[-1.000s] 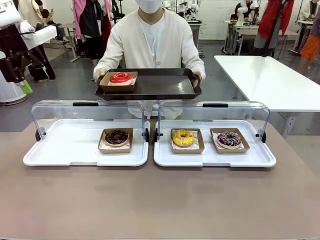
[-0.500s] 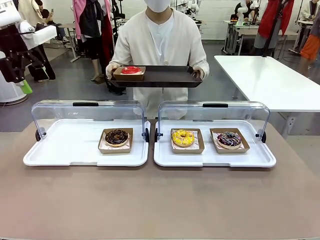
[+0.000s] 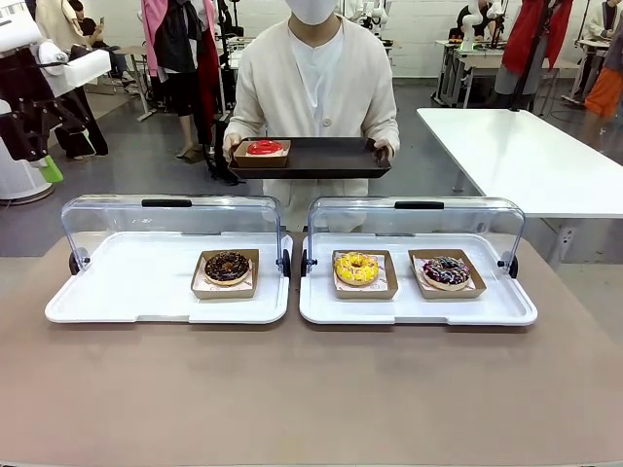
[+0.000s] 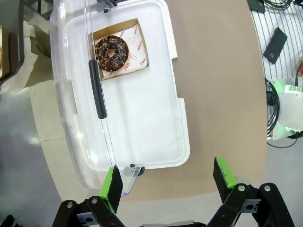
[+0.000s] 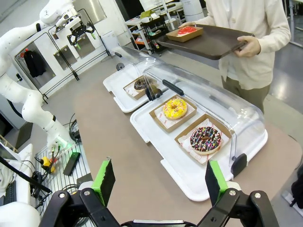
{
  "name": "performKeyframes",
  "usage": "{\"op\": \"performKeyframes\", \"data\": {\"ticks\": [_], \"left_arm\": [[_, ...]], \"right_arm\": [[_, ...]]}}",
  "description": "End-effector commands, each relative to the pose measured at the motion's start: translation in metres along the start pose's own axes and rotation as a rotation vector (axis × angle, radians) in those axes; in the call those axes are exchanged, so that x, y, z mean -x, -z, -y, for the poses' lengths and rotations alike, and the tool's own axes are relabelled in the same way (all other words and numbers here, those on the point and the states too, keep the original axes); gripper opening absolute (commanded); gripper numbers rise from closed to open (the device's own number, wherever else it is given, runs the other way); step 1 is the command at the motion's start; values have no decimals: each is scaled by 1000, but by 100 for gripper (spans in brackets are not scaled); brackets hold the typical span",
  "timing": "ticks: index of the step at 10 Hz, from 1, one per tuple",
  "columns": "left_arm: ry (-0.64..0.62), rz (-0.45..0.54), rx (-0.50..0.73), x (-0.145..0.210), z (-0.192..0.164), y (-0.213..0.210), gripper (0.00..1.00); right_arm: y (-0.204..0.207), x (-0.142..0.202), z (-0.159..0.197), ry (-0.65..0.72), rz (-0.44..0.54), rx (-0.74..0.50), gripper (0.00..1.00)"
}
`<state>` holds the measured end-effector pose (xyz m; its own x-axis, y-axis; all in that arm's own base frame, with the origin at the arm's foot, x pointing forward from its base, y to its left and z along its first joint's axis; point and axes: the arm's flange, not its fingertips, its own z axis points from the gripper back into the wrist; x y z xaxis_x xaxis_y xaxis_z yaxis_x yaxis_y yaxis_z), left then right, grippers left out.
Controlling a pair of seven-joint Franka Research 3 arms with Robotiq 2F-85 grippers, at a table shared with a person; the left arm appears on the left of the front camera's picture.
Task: Provide the desired donut to the person.
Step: Pick up and lift the Paper togo box containing the Donut pointed at by the person.
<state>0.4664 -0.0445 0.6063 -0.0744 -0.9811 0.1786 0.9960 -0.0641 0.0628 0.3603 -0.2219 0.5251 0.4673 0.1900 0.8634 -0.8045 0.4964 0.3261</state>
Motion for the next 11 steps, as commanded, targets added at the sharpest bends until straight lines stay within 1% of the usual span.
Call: {"op": "performKeyframes", "data": {"ticks": [1, 7, 8, 9, 10, 11], "left_arm": [[-1, 0, 1, 1, 0, -2, 100], [0, 0, 0, 0, 0, 0, 100], [-7, 87, 44, 29, 10, -14, 100], [-22, 231, 110, 67, 10, -31, 100], [-76, 419, 153, 110, 7, -38, 100], [-105, 595, 172, 145, 6, -33, 100]], "right_arm": [[-1, 0, 1, -15, 10, -9, 100], [-1, 0, 1, -15, 10, -9, 100], [-1, 0, 1, -15, 10, -9, 100], [-1, 0, 1, -15, 10, -9, 100], [-1, 0, 1, -15, 10, -9, 100], [-1, 0, 1, -15, 10, -9, 100]]}}
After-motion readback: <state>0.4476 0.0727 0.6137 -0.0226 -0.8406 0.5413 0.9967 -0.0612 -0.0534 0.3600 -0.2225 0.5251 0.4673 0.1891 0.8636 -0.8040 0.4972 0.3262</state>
